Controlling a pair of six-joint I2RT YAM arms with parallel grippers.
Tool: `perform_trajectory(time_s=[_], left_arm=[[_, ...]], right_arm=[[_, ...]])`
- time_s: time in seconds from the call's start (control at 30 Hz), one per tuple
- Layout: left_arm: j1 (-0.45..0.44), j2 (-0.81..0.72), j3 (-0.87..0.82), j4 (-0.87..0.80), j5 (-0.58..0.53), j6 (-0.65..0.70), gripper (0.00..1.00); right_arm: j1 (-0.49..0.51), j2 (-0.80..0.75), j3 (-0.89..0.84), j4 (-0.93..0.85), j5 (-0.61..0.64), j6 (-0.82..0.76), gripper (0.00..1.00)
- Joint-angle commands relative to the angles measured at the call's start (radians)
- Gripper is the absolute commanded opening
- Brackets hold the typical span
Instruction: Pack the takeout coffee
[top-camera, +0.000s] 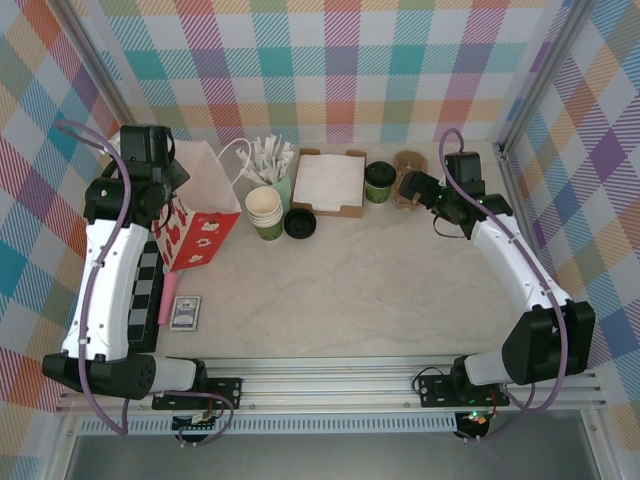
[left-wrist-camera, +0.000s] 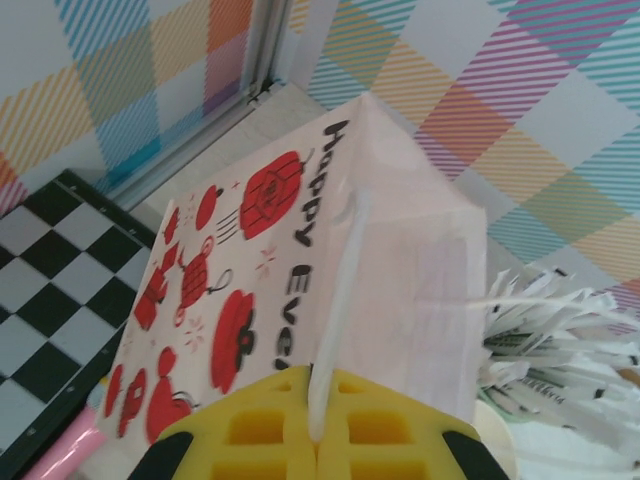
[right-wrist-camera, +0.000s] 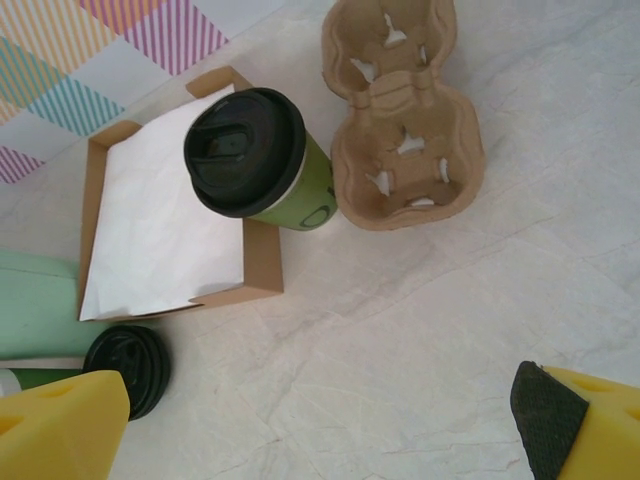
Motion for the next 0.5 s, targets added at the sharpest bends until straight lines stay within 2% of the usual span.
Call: perform_trajectory(time_s=[0.0, 0.13, 0.27, 0.47], left_arm=[[0.016, -0.055, -0.007, -0.109, -0.039, 0.019, 0.0], [0.015, -0.106, -0.008, -0.147, 0.096, 0.075, 0.0], [0.015, -0.177, -0.006, -0.216, 0.075, 0.09, 0.0], [0.016, -0.268, -0.028, -0.256, 0.205, 0.136, 0.0]], right_arm=[[0.005, -0.048, -0.023, 0.054, -0.02, 0.0, 1.0], [0.007, -0.046, -0.015, 0.051, -0.041, -0.008, 1.0], [0.008, -0.041, -0.003, 0.052, -0.066, -0.007, 1.0], [0.038, -0.037, 0.019, 0.083, -0.2, -0.077, 1.0]])
